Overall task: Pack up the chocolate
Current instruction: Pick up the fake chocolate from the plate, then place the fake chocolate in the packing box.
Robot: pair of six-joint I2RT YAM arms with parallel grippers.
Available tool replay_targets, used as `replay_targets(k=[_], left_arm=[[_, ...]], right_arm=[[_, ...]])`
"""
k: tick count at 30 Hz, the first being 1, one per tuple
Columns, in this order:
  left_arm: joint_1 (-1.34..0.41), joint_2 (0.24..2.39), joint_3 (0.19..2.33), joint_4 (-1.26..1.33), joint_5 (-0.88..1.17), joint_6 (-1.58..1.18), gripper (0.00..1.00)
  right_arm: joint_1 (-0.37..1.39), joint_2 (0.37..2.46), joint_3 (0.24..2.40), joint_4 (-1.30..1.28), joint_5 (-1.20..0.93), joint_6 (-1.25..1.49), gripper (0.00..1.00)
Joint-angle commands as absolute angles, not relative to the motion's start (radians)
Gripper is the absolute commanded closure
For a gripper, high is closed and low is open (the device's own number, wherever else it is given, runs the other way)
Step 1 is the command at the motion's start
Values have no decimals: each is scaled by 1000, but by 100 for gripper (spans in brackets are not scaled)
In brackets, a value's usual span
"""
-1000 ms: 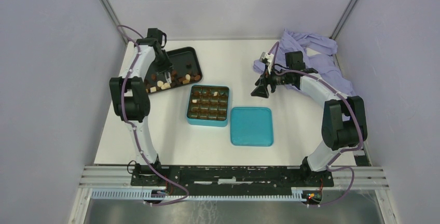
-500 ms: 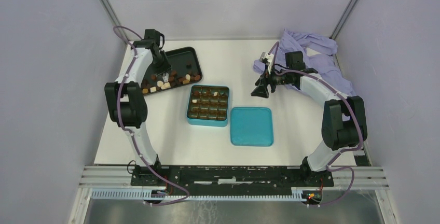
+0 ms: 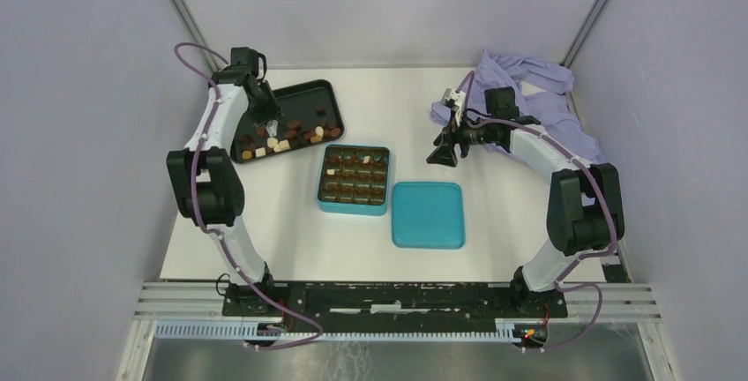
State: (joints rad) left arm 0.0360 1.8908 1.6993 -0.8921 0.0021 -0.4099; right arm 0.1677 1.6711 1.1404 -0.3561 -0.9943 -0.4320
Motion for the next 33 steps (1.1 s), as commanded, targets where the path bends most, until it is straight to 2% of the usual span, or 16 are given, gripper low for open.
replay_targets(k=[1,33], left_arm=[[37,1820,1697,-835,6,-369,98],[38,1454,1443,-682,251,-420,98]], right_arm=[[164,1668,1135,-335,-1017,-436,23],[164,1642,1113,-316,-1010,-416,23]])
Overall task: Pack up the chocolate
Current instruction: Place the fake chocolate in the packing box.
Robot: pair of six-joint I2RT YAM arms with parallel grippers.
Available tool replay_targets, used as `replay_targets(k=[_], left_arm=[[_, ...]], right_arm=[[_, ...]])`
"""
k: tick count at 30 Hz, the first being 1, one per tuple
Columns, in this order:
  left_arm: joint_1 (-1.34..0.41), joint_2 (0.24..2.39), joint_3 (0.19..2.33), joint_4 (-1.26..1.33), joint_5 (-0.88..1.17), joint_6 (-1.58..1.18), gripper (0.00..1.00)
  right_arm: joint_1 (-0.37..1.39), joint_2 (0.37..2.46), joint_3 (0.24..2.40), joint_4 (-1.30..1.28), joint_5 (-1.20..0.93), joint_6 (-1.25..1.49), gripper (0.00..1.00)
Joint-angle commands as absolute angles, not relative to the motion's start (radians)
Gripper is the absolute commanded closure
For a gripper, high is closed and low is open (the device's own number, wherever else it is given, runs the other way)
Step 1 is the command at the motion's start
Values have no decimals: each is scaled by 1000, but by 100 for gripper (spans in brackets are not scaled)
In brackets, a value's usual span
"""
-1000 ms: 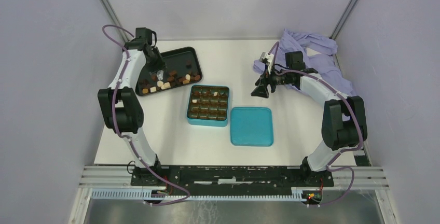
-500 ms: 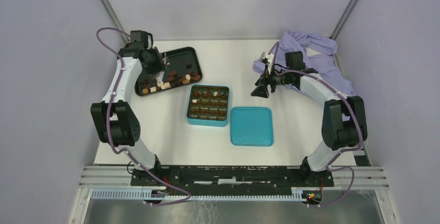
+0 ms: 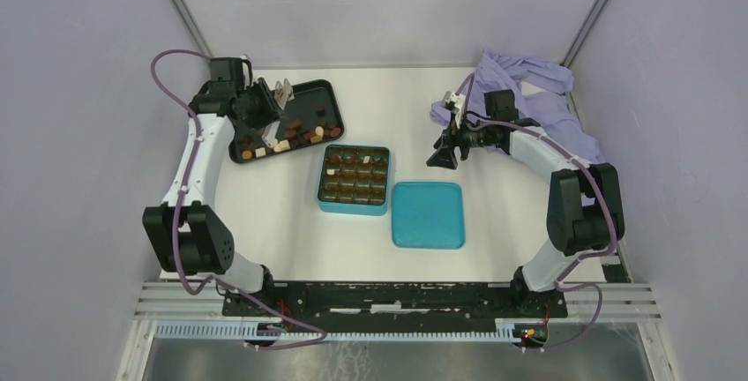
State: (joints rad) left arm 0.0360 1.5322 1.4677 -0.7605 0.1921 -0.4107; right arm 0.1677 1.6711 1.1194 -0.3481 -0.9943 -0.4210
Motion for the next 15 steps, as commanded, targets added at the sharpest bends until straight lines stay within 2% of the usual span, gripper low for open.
replay_targets(k=[1,15], left_arm=[[37,1437,1433,-678,257,-421,98],[33,1289,1286,-610,393,-456,98]], right_arm=[[164,1641,1112,-315,-1009,-416,23],[163,1641,1089,-311,-987,-423,23]])
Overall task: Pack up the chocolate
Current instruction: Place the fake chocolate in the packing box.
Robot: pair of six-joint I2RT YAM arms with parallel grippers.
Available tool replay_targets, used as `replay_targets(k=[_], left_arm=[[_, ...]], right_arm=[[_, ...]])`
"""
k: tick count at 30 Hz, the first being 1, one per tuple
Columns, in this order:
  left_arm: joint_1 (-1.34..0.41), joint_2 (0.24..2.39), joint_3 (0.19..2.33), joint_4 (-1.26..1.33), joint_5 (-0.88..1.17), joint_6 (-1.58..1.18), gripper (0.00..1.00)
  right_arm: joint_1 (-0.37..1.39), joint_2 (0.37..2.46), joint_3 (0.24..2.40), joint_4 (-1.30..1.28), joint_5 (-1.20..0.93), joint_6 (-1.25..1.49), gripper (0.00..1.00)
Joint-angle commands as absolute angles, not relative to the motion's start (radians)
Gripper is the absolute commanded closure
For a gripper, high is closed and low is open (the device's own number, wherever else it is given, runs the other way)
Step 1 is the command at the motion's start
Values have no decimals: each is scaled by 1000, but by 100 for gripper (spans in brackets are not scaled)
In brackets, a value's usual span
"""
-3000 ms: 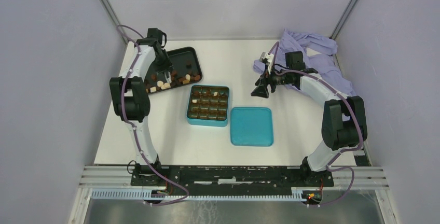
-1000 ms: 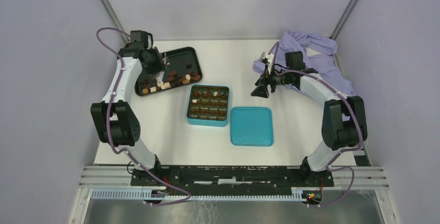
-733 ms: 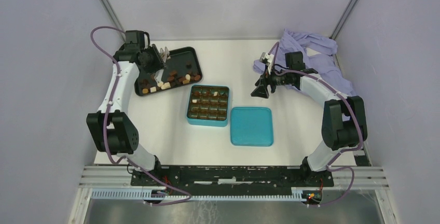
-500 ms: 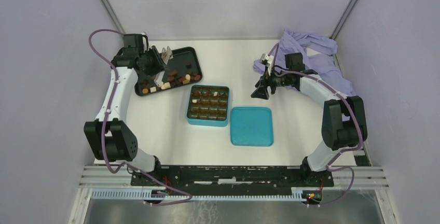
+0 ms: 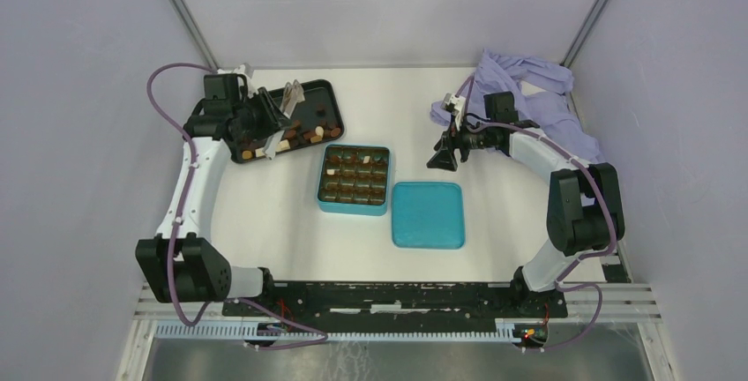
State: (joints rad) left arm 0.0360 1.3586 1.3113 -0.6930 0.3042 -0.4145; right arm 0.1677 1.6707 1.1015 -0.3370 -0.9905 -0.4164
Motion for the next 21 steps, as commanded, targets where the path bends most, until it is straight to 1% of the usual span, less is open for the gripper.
replay_targets(k=[1,8,14,21], left_arm=[[28,1280,1276,-608,403,-457,98],[12,1201,1209,-609,462,-468,98],[-128,1146,1154,-647,446,-483,98],[-315,1125,1141,-732,336,-491,98]], right_arm=[[163,1636,1086,-310,-982,-425,23],[163,1631,1075,-304,-974,-432,23],[164,1645,1077,-308,-974,-431,23],[165,1652,1076,-311,-965,-436,23]])
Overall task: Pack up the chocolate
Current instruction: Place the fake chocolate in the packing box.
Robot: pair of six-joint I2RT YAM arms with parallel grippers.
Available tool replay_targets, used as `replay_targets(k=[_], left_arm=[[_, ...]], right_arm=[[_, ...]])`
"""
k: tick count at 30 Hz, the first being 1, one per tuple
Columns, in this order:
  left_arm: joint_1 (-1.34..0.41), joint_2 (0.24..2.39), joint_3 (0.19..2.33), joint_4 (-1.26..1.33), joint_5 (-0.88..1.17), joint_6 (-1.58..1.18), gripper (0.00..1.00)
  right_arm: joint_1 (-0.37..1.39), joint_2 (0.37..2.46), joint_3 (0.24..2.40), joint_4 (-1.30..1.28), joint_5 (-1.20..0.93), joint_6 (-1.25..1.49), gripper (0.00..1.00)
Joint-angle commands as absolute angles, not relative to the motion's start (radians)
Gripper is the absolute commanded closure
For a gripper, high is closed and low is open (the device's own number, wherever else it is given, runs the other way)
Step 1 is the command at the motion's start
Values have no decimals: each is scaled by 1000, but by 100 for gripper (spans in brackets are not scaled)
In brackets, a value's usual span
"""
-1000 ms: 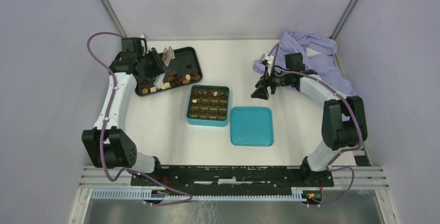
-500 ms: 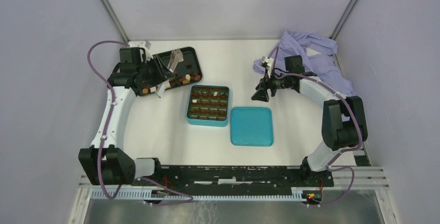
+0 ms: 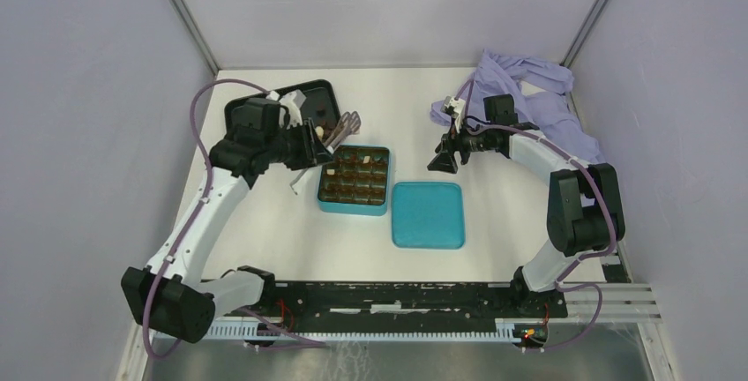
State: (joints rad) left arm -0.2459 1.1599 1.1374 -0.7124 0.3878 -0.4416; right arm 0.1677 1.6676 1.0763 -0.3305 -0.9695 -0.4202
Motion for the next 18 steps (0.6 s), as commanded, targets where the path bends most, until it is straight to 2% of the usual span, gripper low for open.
replay_targets(k=[1,11,18], left_arm=[[-331,1123,1141,-739,326,-492,98],[-462,1142,1104,-788,199,-474,98],[-487,1156,1087,-801,120,-462,98]], right_arm=[[165,1654,1075,-310,-963,-438,23],[165,1661,1068,-320,-940,-455,23],[166,1669,1069,-321,-939,-456,22]])
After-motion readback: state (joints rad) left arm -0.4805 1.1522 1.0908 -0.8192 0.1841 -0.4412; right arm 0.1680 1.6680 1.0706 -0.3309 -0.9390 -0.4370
